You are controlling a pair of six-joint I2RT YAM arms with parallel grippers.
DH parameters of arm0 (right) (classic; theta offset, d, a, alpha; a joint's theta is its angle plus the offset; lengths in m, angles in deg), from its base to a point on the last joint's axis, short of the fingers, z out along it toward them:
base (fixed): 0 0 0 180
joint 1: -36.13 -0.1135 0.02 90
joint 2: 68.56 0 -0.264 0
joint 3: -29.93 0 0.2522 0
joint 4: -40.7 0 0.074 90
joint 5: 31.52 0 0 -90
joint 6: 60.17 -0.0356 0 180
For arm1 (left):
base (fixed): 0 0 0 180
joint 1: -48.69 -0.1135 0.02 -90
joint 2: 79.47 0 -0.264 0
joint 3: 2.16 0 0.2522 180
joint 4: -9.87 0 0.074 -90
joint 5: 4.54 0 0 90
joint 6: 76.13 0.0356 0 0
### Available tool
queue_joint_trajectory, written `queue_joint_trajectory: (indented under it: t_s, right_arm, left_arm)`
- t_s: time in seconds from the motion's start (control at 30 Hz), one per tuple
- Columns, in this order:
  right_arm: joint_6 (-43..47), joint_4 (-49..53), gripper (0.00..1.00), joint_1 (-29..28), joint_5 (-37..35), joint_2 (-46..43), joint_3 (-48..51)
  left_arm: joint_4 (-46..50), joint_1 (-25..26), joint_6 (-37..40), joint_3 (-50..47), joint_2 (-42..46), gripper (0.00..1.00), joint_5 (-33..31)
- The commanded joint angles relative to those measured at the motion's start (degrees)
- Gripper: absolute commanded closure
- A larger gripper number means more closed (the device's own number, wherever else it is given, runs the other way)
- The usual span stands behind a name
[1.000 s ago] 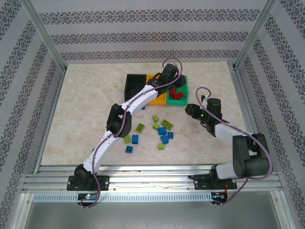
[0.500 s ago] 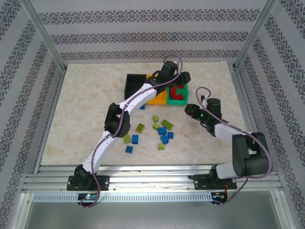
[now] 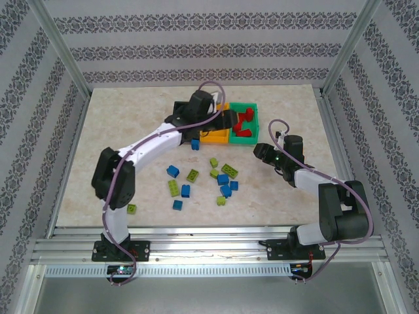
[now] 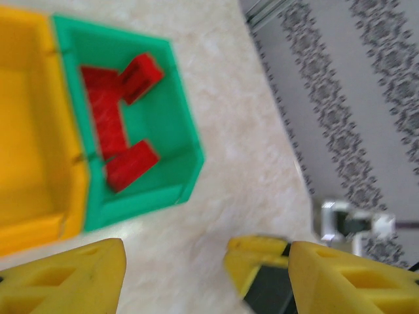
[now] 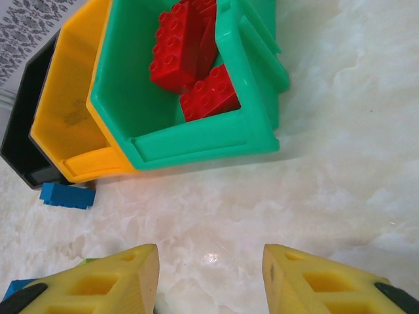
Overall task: Sort the legos into containers by color
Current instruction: Pick up the lego from the center of the table.
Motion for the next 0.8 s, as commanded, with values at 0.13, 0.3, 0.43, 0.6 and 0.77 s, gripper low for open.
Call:
queue_joint_trajectory:
  t_s: [0.13,0.3,0.43,0.6,0.77]
  right_arm:
    - [1.9,2.9,0.54,-1.9,9.1,4.9,-0.7]
    - [2.2,7.7,0.54,-8.3,6.9,3.5,-0.1]
    - [3.2,13.1,0.54,-15.9,0.9,1.8,-2.1]
    - [7.1,25.4,0.51,-25.4,-13.5,0.9,-7.3]
    - [8.8,33.0,0.46,-28.7,-23.8,1.7,-10.7]
  left_arm:
    - [0.7,-7.1,3.5,-16.4,14.1,0.33,3.9]
    - [3.2,-13.7,4.5,-24.6,20.8,0.33,7.1]
    - [4.2,-19.3,4.1,-26.6,21.7,0.33,13.0]
    - [8.5,-24.4,6.9,-25.8,21.0,0.29,19.3]
    - [10.8,-30.0,8.5,-25.5,19.4,0.27,25.5]
